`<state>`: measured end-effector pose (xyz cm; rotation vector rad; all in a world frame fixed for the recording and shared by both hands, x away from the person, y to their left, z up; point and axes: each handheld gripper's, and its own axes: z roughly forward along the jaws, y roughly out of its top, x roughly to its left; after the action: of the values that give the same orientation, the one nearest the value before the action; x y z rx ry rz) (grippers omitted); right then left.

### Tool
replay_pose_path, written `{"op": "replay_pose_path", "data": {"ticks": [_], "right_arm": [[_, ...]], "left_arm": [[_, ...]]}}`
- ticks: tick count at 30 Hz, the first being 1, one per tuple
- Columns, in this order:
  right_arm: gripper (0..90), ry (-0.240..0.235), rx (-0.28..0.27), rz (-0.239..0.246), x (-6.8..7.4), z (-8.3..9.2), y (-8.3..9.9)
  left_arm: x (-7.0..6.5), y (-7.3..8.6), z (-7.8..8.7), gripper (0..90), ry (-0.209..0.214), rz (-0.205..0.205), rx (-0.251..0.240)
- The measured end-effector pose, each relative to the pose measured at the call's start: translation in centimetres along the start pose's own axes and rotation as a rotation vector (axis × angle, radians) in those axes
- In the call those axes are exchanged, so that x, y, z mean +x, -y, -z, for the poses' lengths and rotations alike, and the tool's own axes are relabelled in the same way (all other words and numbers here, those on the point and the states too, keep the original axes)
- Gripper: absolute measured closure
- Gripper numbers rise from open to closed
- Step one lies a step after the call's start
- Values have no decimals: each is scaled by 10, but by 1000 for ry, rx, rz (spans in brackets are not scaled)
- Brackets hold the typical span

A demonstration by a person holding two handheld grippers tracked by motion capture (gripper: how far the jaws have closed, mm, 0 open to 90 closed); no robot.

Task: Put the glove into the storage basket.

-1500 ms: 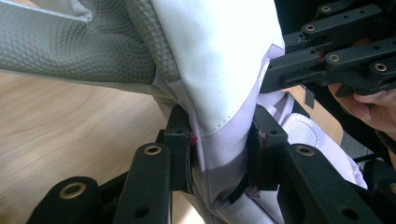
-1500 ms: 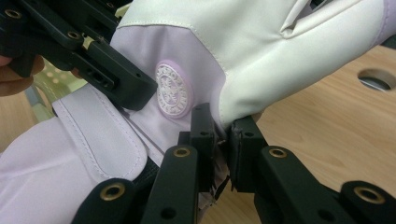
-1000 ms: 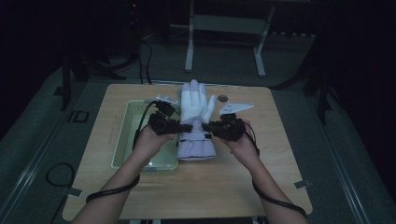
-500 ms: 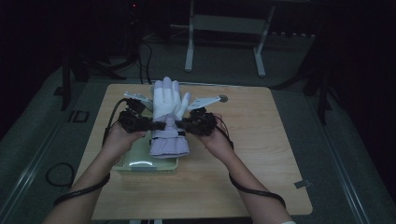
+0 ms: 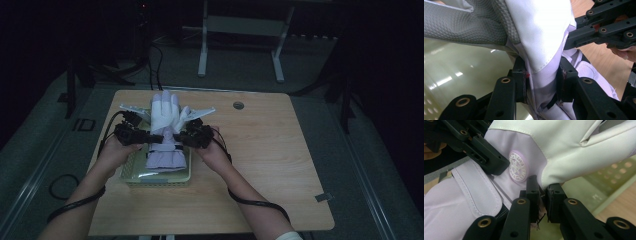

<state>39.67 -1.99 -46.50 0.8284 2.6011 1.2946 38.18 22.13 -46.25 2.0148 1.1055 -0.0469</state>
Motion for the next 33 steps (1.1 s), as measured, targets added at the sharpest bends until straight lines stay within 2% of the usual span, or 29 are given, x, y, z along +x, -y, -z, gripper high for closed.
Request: {"op": "replay_pose_path", "data": {"ticks": [4,5,8,14,16,20,23,25,27,28,29,30,31,33], "right_arm": [[822,-8,18,-14,-2,-11,6],[823,-4,32,-21,-3,-19,10],[823,-12,48,-44,-5,-26,14],[827,-16,85,-48,-2,-35,26],[827,-8,98,-37,-1,-38,28],[823,0,130,-43,0,-41,29],[785,14,154,-44,0,-44,30],[739,8,155,-69,-2,-45,31],[723,12,155,-72,-3,-45,32],[631,19,150,-46,0,-44,31],[631,19,150,-46,0,-44,31],[579,50,142,-18,3,-42,30],[555,55,141,-13,4,-41,30],[505,28,126,-9,3,-39,31]], "left_arm": [[9,8,-9,663,-8,9,19],[11,9,-11,662,-10,10,20],[17,15,-17,662,0,30,35],[18,25,-27,660,-20,26,86],[19,28,-29,659,-16,23,82],[21,29,-34,652,-28,52,121],[22,28,-40,642,-49,64,156],[23,27,-42,629,-59,84,172],[24,26,-44,613,-63,91,189],[21,25,-54,571,-139,91,267],[21,25,-54,561,-139,91,267],[18,24,-58,543,-189,72,283],[17,23,-59,510,-213,66,281],[14,23,-60,455,-266,43,285]]}}
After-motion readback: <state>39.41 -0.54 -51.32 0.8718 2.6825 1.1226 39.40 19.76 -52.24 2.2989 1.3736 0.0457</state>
